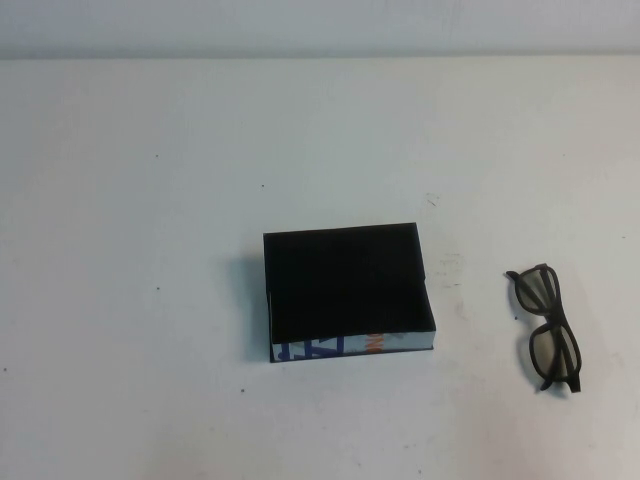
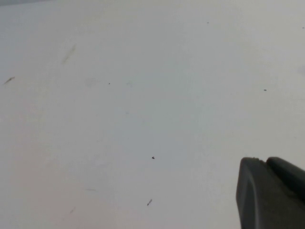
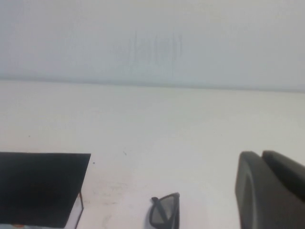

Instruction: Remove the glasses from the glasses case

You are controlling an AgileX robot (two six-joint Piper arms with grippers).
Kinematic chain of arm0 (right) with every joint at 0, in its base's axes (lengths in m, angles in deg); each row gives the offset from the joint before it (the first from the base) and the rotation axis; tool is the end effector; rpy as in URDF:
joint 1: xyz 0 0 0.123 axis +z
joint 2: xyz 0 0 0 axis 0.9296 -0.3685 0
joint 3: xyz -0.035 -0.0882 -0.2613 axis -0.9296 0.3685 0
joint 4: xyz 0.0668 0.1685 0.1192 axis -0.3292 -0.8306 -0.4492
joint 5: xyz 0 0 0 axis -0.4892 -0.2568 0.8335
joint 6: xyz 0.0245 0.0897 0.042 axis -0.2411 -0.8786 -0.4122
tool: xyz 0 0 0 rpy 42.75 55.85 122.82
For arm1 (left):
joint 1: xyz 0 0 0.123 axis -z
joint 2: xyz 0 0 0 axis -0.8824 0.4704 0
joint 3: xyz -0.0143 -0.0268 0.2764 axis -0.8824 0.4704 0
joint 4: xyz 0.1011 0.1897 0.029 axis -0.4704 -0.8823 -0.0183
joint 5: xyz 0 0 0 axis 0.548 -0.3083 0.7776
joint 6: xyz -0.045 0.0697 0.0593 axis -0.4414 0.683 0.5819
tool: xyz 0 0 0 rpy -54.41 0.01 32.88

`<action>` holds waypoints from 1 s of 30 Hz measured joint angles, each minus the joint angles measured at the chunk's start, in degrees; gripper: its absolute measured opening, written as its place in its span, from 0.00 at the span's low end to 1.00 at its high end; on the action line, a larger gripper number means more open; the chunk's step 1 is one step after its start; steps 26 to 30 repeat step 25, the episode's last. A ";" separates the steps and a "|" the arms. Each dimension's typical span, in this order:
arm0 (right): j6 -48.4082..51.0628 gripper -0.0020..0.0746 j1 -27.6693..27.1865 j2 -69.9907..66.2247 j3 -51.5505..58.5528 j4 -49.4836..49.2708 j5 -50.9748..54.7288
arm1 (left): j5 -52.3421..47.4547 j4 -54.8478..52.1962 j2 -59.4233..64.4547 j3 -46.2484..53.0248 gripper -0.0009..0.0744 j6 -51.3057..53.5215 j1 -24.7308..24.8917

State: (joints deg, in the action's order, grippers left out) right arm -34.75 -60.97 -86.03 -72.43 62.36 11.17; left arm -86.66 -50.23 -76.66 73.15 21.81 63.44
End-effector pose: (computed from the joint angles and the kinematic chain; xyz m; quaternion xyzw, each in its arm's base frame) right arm 0.0379 0.0084 0.2654 -0.0618 0.7293 0.0536 0.6792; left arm 0.0348 -0.0014 0.1711 0.0400 0.7978 0.0111 0.6015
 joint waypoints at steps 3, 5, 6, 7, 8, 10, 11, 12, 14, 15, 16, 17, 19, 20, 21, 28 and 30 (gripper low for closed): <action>0.00 0.01 0.00 3.03 5.57 0.04 -4.23 | 0.00 0.00 0.00 0.00 0.01 0.00 0.00; -0.32 0.01 -0.03 4.37 8.78 0.13 -5.93 | 0.00 0.00 0.00 0.00 0.01 0.00 0.00; -1.06 0.01 -0.13 5.15 10.50 0.35 -6.43 | 0.00 0.00 0.00 0.00 0.01 0.00 0.00; -2.06 0.01 -0.39 5.81 11.86 0.80 -6.90 | 0.00 0.00 0.00 0.00 0.01 0.00 0.00; -3.25 0.01 -0.64 6.60 13.51 1.49 -7.25 | 0.00 0.00 0.00 0.00 0.01 0.00 0.00; -6.18 0.01 -1.12 7.82 16.19 2.90 -7.49 | 0.00 0.00 0.00 0.00 0.01 0.00 0.00; -7.37 0.01 -1.16 8.29 17.09 3.54 -6.96 | 0.00 0.00 0.00 0.00 0.01 0.00 0.00; -8.16 0.01 -1.16 8.40 17.36 3.80 -5.58 | 0.00 0.00 0.00 0.00 0.01 0.00 0.00; -8.82 0.00 -1.16 8.40 17.60 3.89 -2.52 | 0.00 0.00 0.00 0.00 0.01 0.00 0.00; -9.03 0.00 -1.25 8.40 17.72 3.94 -1.20 | 0.00 0.00 0.00 0.00 0.01 0.00 0.00; -9.13 0.00 -1.38 8.40 17.71 3.94 -0.34 | 0.00 0.00 0.00 0.00 0.01 0.00 0.00; -9.13 0.00 -1.71 8.40 17.71 3.94 -0.02 | 0.00 0.00 0.00 0.00 0.01 0.00 0.00; -9.13 0.00 -2.41 8.41 17.71 4.03 0.35 | 0.00 0.00 0.00 0.00 0.01 0.00 0.00; -9.13 0.00 -2.84 8.41 17.71 4.03 0.44 | 0.00 0.00 0.00 0.00 0.01 0.00 0.00; -9.13 0.00 -3.07 8.41 17.71 4.03 0.44 | 0.00 0.00 0.00 0.00 0.01 0.00 0.00; -9.17 0.00 -3.29 8.41 17.71 4.16 0.58 | 0.00 0.00 0.00 0.00 0.01 0.00 0.00; -9.17 0.00 -3.29 8.41 17.71 4.16 0.58 | 0.00 0.00 0.00 0.00 0.01 0.00 0.00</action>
